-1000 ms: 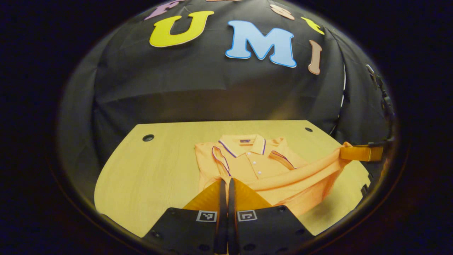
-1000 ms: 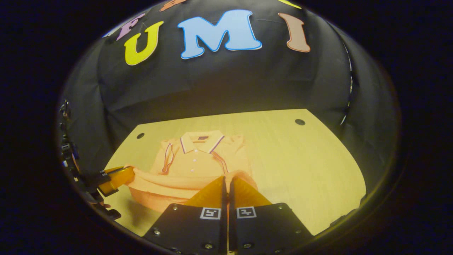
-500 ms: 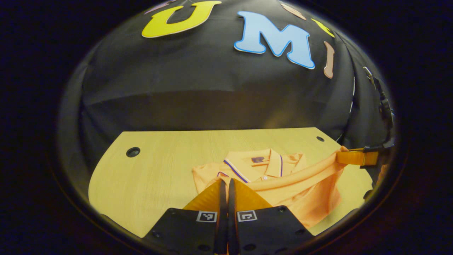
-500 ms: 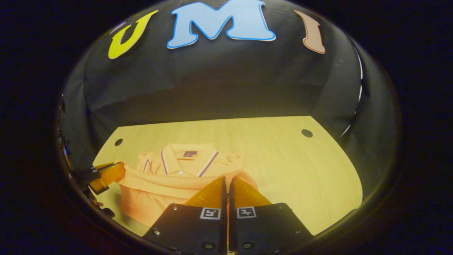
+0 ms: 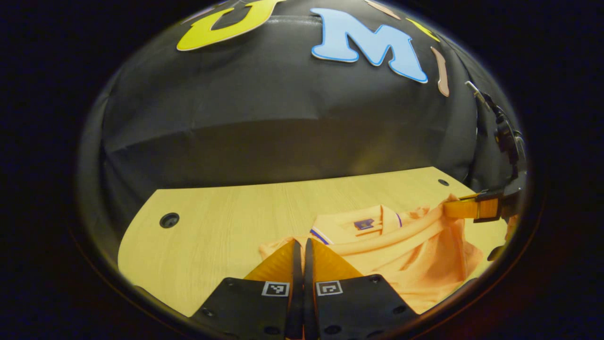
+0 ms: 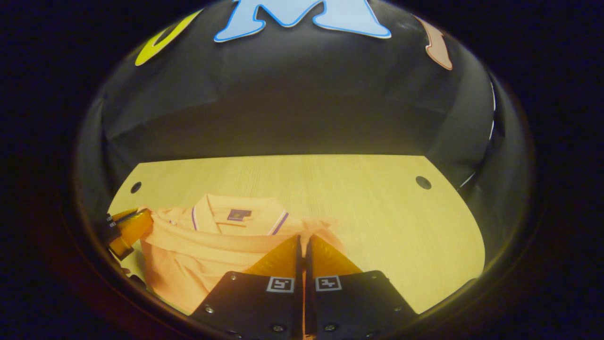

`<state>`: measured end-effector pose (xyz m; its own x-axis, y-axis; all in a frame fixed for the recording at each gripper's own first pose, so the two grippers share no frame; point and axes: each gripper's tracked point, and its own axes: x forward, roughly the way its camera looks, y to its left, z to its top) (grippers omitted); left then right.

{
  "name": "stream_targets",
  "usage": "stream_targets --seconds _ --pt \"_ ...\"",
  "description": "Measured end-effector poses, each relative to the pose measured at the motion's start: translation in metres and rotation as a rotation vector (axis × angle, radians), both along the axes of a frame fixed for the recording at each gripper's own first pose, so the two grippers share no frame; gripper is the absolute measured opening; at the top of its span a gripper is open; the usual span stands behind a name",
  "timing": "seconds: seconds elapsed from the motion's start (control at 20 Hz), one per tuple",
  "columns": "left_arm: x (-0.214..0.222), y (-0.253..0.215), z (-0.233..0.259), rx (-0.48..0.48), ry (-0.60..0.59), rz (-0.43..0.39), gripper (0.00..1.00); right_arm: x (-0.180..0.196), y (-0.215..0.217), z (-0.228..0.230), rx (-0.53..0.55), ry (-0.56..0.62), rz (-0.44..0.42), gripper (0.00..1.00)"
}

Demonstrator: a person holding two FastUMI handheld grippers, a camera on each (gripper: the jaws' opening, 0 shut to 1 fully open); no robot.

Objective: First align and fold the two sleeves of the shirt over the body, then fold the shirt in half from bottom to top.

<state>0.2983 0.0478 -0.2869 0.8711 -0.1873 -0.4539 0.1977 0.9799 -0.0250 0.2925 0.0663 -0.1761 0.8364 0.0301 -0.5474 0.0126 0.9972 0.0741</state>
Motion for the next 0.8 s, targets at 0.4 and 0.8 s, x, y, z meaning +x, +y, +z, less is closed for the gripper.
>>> stream_targets --seconds 0.4,0.8 --pt "0.002 0.003 -0.014 0.03 0.025 0.033 0.14 0.002 0.002 -0.019 -0.016 0.036 0.032 0.07" --pt "-0.012 0.006 -0.003 0.067 0.025 0.069 0.25 -0.009 0.0 -0.008 -0.048 -0.002 0.09 0.36"
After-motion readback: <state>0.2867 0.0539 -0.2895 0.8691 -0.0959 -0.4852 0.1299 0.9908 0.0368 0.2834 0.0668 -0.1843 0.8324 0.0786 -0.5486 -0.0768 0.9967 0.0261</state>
